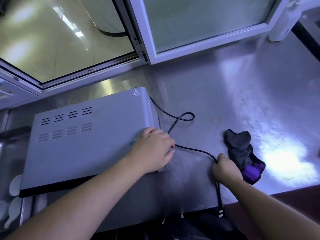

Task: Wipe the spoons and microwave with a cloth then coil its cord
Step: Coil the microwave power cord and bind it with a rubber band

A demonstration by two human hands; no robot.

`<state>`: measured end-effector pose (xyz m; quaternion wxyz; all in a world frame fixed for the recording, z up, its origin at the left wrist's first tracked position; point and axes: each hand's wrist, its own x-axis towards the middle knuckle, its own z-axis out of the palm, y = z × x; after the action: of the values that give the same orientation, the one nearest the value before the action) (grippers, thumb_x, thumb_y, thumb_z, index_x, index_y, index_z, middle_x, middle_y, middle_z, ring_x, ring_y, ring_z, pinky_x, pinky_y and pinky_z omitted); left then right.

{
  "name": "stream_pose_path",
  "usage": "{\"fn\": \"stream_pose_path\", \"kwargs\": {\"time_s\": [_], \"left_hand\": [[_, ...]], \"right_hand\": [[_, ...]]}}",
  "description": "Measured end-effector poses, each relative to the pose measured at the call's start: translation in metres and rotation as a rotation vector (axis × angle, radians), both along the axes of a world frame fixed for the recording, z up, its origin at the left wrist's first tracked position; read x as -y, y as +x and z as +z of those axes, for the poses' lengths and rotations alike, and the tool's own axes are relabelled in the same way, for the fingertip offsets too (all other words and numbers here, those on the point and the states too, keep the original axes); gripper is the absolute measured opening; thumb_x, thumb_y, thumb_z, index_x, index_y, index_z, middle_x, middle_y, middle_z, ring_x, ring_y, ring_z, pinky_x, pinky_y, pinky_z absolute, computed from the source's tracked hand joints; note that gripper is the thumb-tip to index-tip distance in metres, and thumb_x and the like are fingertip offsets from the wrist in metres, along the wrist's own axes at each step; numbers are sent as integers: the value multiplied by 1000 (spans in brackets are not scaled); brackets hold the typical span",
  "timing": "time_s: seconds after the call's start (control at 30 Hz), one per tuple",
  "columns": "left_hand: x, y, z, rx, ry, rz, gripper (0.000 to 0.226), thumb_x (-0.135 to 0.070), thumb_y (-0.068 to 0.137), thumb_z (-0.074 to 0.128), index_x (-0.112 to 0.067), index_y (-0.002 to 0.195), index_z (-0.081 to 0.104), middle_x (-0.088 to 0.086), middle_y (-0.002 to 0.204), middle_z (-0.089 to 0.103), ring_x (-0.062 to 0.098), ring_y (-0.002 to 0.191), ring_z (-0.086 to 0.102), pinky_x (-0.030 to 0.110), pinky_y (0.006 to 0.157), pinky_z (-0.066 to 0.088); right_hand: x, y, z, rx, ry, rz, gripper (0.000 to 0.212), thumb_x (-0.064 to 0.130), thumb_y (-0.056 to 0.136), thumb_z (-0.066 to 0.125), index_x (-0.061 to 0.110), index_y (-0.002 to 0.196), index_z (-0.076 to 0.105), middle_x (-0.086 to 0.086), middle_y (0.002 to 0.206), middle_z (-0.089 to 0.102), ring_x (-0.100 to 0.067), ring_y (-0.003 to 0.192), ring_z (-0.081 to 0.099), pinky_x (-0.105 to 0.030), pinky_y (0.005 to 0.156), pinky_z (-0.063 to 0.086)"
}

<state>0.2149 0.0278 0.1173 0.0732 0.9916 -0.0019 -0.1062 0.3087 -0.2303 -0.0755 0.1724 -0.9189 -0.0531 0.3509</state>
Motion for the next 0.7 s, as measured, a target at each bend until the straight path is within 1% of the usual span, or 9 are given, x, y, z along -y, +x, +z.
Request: {"fn": "stream_pose_path", "kwargs": {"time_s": [0.03,0.1,0.2,0.3,0.4,0.5,0.57,0.63,0.7], "left_hand": [[-2,9,0,-30,-10,23,23,-39,99,47,-32,103,69,-13,102,67,14,107,55,32,108,30],[-5,26,-1,-67,-2,41,22,-37,99,46,-32,103,67,-13,103,66,15,108,55,32,105,33],[-6,45,-1,-108,-14,55,20,-34,98,47,-32,101,66,-13,100,65,16,106,54,35,103,37],[-2,55,-3,-151,-24,62,19,-34,98,46,-31,100,65,-12,100,63,16,106,53,37,102,39],[0,61,-6,-182,-18,55,20,-35,98,45,-33,100,64,-13,100,61,17,107,53,39,101,41],[-3,66,-8,-210,1,54,20,-36,97,45,-33,102,64,-12,100,61,19,107,54,41,101,43],[-6,70,-9,-208,14,68,21,-36,97,45,-33,104,65,-11,102,62,20,107,56,41,99,45],[-8,76,-8,-202,25,79,21,-36,96,46,-33,106,65,-11,105,63,22,106,57,40,96,48],[-11,84,-10,-228,18,118,21,-35,97,46,-33,108,64,-10,111,63,23,107,59,39,93,49]], "right_hand": [[3,-1,2,-3,32,-13,3,11,92,44,8,93,43,-17,89,64,-36,82,58,-45,75,51],[12,-3,6,-19,107,-45,9,17,96,47,10,91,43,-13,83,63,-35,78,58,-45,71,50],[27,-5,13,-50,202,-40,9,27,100,51,20,96,51,0,79,66,-22,74,62,-37,63,46],[36,-6,19,-71,284,-102,12,33,103,52,27,97,60,6,74,68,-13,68,63,-34,64,49],[35,-8,27,-57,363,-207,16,31,104,49,29,97,63,6,75,67,-15,68,63,-34,66,51],[27,-5,44,-57,493,-341,19,34,104,47,30,100,65,9,63,57,-15,57,53,-34,56,44],[19,2,58,-49,566,-420,19,35,104,48,31,98,66,12,58,50,-15,56,47,-34,56,41],[10,11,74,-36,634,-479,19,34,103,50,31,96,68,12,57,46,-16,56,43,-34,56,37],[2,20,90,-49,711,-533,20,30,103,50,29,95,68,7,58,42,-17,54,36,-32,53,31]]}}
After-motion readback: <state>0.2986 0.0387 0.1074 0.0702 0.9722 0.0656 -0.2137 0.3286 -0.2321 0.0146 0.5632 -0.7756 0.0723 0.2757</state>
